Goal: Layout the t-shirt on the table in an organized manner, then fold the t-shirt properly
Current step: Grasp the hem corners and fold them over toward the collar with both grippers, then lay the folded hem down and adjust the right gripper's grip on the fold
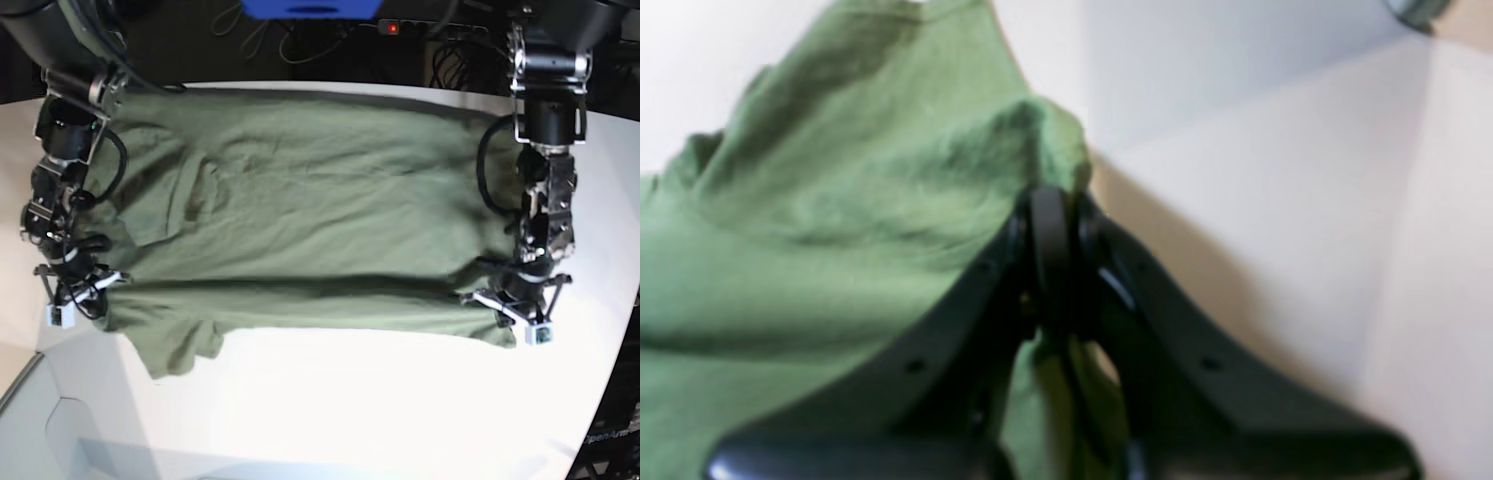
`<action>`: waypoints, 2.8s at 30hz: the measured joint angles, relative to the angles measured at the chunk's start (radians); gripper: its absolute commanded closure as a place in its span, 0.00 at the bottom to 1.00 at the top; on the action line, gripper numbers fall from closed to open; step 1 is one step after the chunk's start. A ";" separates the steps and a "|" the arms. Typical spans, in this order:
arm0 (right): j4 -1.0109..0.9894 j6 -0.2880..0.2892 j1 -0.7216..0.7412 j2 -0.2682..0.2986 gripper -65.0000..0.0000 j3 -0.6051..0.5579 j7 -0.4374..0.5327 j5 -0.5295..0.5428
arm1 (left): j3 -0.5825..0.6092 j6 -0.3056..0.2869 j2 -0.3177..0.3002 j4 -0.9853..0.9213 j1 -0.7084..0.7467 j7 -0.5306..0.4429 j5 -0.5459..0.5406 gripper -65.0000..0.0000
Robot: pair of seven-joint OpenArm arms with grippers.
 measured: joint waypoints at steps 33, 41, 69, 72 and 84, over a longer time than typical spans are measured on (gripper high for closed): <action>0.663 0.063 -0.519 -0.102 1.00 0.093 -0.051 0.159 | -0.205 0.000 0.089 0.615 0.493 0.003 0.001 1.00; 0.706 0.063 -0.609 -0.097 1.00 0.094 -0.051 0.158 | -0.205 0.000 0.089 0.655 0.583 0.004 0.003 1.00; 0.761 0.069 -0.778 -0.113 1.00 0.135 -0.039 0.161 | -0.271 -0.014 0.081 0.582 0.700 -0.003 -0.001 1.00; 0.760 0.069 -0.807 -0.116 1.00 0.135 -0.043 0.161 | -0.268 -0.014 0.084 0.550 0.700 -0.004 -0.001 1.00; 0.760 0.068 -0.851 -0.108 0.92 0.077 -0.047 0.159 | -0.268 -0.014 0.083 0.479 0.689 -0.008 0.000 0.97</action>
